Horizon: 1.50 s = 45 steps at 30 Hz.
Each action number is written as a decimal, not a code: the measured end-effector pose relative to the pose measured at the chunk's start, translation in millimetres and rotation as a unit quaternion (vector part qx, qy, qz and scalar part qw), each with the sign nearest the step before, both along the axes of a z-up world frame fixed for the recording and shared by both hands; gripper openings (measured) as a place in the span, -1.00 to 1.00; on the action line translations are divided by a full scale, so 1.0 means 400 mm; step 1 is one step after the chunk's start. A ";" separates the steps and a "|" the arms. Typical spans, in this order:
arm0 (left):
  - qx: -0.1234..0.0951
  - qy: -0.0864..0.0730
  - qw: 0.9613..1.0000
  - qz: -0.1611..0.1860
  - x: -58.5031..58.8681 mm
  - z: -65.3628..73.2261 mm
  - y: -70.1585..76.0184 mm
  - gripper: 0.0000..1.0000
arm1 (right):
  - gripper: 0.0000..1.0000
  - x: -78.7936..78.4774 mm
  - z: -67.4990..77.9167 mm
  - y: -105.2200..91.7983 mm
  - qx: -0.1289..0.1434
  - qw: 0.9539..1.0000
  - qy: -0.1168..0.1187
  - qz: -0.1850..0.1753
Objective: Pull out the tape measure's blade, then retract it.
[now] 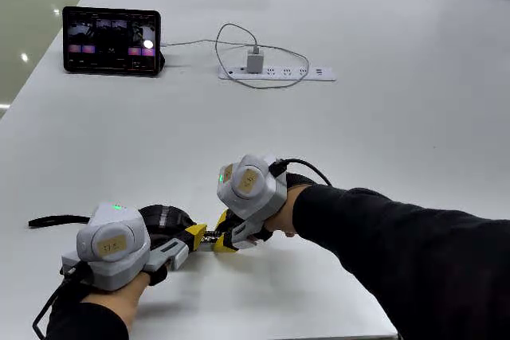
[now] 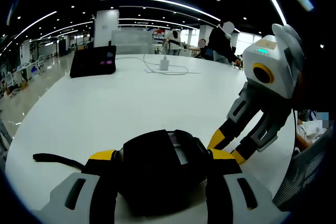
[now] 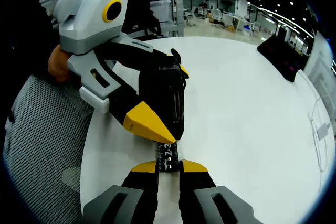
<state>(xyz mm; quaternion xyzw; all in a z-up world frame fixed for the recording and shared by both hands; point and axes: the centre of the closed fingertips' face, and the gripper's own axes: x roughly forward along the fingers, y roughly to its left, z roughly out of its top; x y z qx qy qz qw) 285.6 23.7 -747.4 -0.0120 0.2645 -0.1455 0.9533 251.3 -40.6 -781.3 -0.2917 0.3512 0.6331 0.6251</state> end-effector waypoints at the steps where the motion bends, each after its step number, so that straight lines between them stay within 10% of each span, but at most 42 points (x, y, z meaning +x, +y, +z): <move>1: 0.000 0.000 1.000 0.000 0.000 0.000 0.000 0.28 | -0.78 0.000 0.000 0.001 0.000 1.000 0.000 0.001; 45: -0.002 0.001 1.000 0.000 0.002 -0.001 0.001 0.27 | -0.78 -0.003 0.001 0.055 0.007 1.000 -0.006 0.013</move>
